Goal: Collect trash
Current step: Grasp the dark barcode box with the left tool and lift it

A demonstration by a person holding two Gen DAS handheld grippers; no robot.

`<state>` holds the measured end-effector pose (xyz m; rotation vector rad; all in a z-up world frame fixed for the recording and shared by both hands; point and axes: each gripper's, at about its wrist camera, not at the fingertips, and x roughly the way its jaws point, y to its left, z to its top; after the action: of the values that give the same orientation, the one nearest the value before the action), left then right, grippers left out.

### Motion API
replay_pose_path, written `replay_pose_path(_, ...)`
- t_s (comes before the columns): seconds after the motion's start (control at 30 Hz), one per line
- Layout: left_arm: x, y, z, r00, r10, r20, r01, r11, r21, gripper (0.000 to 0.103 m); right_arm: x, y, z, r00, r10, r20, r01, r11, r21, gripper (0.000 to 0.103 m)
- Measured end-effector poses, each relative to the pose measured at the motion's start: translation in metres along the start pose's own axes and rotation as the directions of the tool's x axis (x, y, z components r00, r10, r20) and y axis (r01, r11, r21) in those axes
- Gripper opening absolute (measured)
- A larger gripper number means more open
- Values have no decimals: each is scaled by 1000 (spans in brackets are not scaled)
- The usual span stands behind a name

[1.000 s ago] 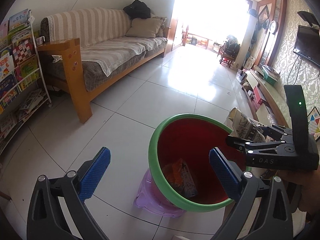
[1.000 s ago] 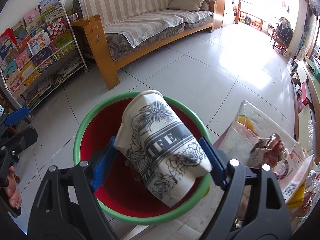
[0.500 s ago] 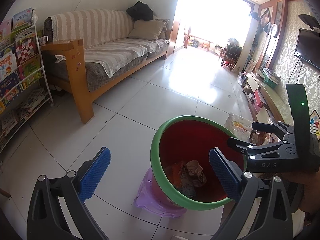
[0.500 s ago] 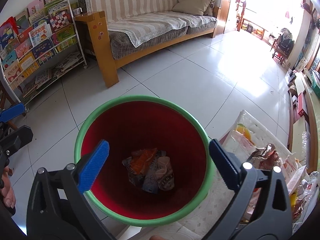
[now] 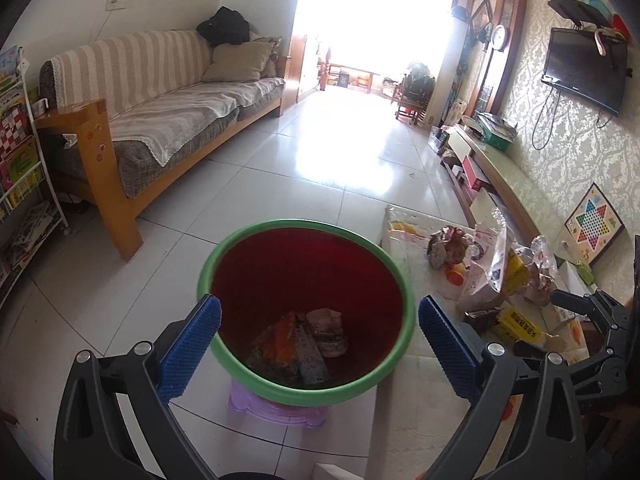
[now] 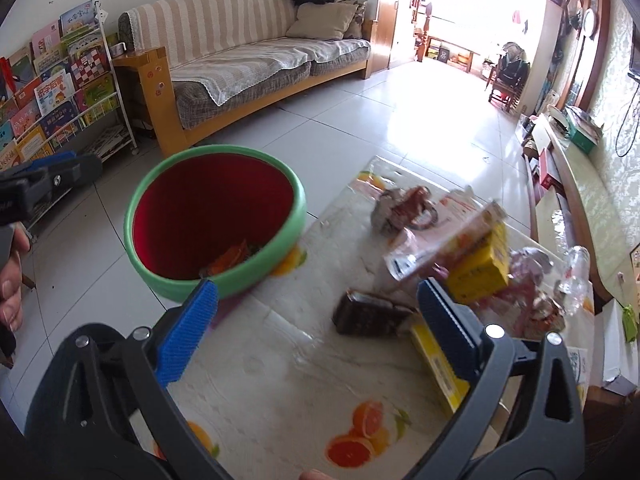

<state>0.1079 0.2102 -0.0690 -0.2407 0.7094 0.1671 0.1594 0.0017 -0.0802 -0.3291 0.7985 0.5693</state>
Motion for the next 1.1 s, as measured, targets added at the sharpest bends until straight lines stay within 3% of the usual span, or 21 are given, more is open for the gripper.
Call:
replay_pose_path(0.2, 14, -73, -16, 993, -101, -61, 106, 991, 81, 95, -39, -53, -61, 998, -65, -24, 67, 994, 85, 98)
replay_pose_path(0.5, 47, -161, -35, 970, -185, -156, 214, 956, 199, 95, -86, -119, -133, 991, -132, -29, 135, 962, 239, 98)
replay_pose_path(0.73, 105, -198, -42, 958, -136, -254, 223, 909, 353, 95, -113, -156, -168, 983, -184, -24, 181, 920, 348, 98)
replay_pose_path(0.97, 170, -208, -50, 928, -66, -366, 234, 869, 437, 94, -124, -175, -198, 973, -221, -65, 228, 891, 392, 98)
replay_pose_path(1.1, 180, -210, -51, 919, -90, -383, 266, 861, 435, 87, -128, -183, -207, 970, -230, -82, 244, 877, 414, 98)
